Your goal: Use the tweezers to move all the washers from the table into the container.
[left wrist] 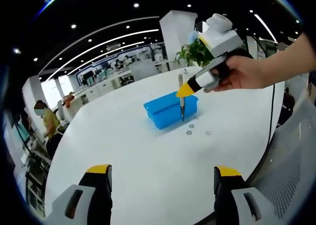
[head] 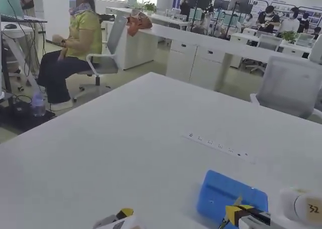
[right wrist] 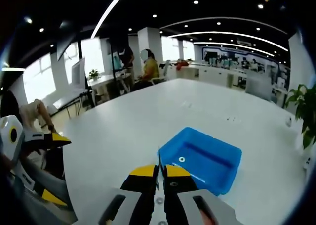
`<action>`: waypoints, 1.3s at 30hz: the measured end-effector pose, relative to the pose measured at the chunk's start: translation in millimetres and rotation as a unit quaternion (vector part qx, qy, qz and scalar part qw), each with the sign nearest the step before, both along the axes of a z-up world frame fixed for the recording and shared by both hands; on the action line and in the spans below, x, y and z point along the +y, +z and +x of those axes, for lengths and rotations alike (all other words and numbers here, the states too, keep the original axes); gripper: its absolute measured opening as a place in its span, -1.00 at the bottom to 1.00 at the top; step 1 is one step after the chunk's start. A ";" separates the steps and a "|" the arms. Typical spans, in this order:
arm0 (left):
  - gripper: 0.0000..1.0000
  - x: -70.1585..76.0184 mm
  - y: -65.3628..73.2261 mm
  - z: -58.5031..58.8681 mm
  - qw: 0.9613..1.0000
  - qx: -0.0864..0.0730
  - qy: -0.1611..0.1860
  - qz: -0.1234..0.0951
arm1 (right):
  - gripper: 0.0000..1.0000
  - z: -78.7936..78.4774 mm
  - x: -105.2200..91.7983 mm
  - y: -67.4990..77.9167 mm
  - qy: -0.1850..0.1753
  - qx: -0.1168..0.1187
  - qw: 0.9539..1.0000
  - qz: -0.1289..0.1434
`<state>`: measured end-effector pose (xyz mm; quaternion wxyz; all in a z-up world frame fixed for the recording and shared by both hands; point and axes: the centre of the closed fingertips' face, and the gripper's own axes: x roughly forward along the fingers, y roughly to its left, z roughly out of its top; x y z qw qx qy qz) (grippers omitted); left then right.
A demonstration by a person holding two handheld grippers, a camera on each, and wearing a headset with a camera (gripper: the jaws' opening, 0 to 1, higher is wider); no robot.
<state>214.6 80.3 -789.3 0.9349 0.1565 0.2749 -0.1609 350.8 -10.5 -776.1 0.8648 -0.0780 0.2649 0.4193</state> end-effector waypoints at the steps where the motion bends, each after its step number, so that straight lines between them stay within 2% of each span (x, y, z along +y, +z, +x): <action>1: 0.74 0.0 -0.3 -0.1 1.000 0.001 0.000 0.000 | -0.97 -2.2 0.0 -3.9 0.000 0.003 1.000 -0.002; 6: 0.74 -0.6 -1.6 -0.5 1.000 0.004 -0.003 0.004 | -0.97 -7.5 -3.1 -17.3 0.002 0.003 1.000 -0.020; 8: 0.74 -1.3 -2.5 -1.0 1.000 0.006 -0.005 0.006 | -0.97 -7.8 -4.6 -21.5 -0.001 0.011 1.000 -0.021; 16: 0.73 -0.2 -2.2 -1.1 1.000 0.006 -0.003 0.006 | -0.97 -2.9 -5.8 -30.2 -0.002 0.020 0.999 -0.028; 23: 0.72 -0.2 -3.4 -1.4 1.000 0.008 -0.005 0.012 | -0.97 -4.0 -7.9 -34.9 -0.011 0.030 0.999 -0.023; 27: 0.72 -0.1 -4.2 -1.5 1.000 0.010 -0.006 0.013 | -0.97 -4.3 -8.1 -34.2 -0.014 0.025 0.999 -0.020; 32: 0.72 0.1 -4.6 -1.8 1.000 0.011 -0.006 0.016 | -0.99 -10.2 -7.3 -34.4 0.001 0.013 0.999 -0.035; 39: 0.71 0.3 -3.7 -1.6 1.000 0.009 -0.006 0.017 | -1.00 -10.2 -6.9 -35.0 0.008 0.018 0.999 -0.049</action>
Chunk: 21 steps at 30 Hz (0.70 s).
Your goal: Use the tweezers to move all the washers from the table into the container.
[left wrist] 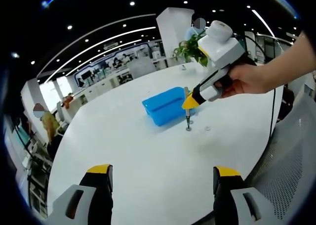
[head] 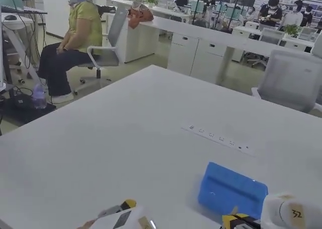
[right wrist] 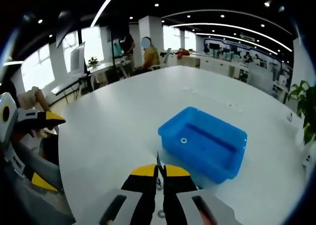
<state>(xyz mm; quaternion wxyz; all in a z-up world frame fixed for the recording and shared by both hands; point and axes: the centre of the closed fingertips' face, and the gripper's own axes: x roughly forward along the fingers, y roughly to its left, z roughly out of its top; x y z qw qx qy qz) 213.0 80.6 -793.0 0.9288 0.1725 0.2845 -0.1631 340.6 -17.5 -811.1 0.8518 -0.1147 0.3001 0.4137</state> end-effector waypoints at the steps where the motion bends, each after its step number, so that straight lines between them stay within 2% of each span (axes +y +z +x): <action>1: 0.71 0.3 0.1 0.2 1.000 -0.001 0.001 0.000 | -1.00 0.3 0.1 0.1 0.000 0.002 1.000 -0.002; 11: 0.70 3.5 1.1 1.5 1.000 -0.004 0.009 -0.002 | -1.00 6.5 -3.6 0.0 -0.011 0.026 1.000 -0.014; 15: 0.70 3.3 0.4 1.4 1.000 -0.003 0.007 0.002 | -1.00 10.8 -7.9 2.8 -0.024 0.036 0.999 -0.002; 21: 0.70 3.1 -0.2 1.3 1.000 -0.001 0.006 0.004 | -1.00 17.0 -11.0 14.0 -0.026 0.034 0.999 0.008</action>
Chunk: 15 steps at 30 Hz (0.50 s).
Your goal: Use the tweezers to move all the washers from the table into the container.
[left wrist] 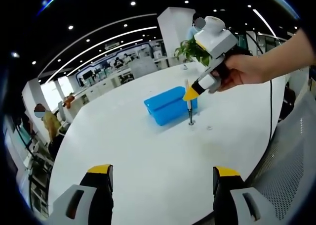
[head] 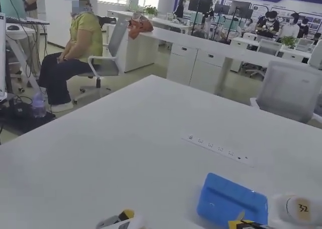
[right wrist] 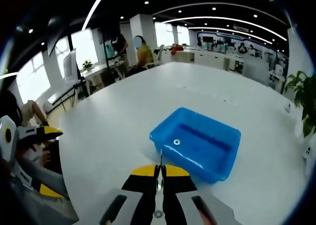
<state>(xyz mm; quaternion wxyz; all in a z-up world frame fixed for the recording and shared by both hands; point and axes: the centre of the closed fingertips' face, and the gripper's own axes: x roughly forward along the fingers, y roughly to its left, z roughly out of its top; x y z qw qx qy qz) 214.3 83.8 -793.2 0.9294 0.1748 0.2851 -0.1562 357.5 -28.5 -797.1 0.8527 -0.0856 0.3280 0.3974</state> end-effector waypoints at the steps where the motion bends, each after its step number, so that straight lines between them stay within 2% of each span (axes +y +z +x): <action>1: 0.70 0.1 -0.1 0.0 1.000 0.000 0.000 0.000 | -1.00 0.0 0.3 2.0 0.001 -0.002 1.000 0.001; 15: 0.70 1.1 0.4 0.3 1.000 -0.002 0.003 0.000 | -1.00 3.3 6.8 25.5 0.019 -0.018 1.000 0.010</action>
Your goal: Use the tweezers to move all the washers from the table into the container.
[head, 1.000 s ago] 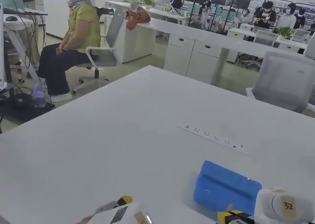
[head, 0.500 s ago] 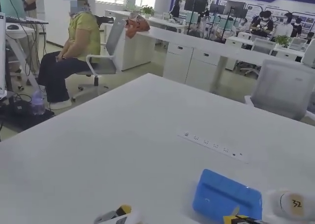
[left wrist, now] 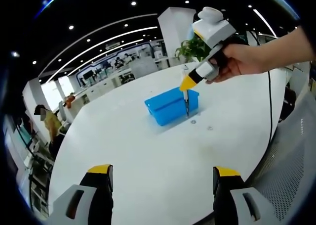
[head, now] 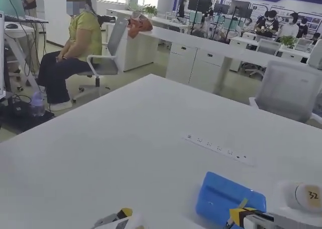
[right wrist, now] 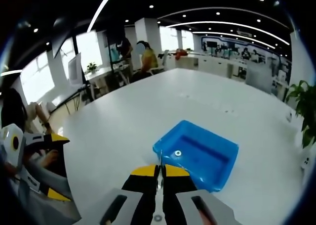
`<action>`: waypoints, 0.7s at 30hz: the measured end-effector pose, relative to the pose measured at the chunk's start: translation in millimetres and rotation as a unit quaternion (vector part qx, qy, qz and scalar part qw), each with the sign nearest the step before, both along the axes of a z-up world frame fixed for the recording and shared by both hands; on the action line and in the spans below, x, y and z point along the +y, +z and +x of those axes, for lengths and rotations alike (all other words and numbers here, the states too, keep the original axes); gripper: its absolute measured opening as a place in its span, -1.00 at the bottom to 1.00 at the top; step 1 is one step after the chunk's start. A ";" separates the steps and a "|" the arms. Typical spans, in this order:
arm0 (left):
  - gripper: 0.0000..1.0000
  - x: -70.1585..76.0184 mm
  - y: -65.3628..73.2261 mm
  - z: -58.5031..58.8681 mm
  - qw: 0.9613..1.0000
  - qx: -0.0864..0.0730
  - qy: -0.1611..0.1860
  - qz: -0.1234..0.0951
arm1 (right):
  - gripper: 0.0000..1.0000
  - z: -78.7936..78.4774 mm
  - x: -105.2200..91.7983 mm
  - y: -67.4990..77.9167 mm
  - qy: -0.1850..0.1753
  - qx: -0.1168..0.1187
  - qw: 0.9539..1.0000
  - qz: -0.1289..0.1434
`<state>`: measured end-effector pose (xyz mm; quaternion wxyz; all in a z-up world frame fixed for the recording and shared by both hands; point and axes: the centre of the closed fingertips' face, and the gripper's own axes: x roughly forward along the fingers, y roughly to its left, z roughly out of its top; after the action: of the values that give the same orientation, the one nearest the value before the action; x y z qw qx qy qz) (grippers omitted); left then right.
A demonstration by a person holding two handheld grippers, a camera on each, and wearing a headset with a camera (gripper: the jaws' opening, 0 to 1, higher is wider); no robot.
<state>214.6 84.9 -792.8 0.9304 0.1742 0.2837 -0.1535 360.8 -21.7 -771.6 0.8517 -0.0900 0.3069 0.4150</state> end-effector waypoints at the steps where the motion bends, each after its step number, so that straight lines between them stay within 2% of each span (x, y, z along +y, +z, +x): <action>1: 0.70 0.1 0.3 0.1 1.000 -0.001 0.000 0.000 | -1.00 0.1 0.7 0.9 0.003 -0.002 1.000 -0.002; 9: 0.71 0.0 1.5 0.4 1.000 -0.003 0.001 -0.005 | -1.00 3.1 4.4 10.6 0.009 -0.015 1.000 0.001; 16: 0.71 0.6 2.6 1.0 1.000 -0.006 0.004 -0.007 | -1.00 13.9 4.7 21.2 0.001 -0.022 1.000 0.012; 21: 0.72 -0.8 0.4 0.4 1.000 -0.001 0.000 -0.004 | -1.00 22.9 5.8 26.6 0.003 -0.036 0.999 0.011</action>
<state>215.0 84.1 -792.4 0.9314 0.1711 0.2818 -0.1544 383.7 -15.9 -745.0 0.8622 -0.0963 0.2709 0.4172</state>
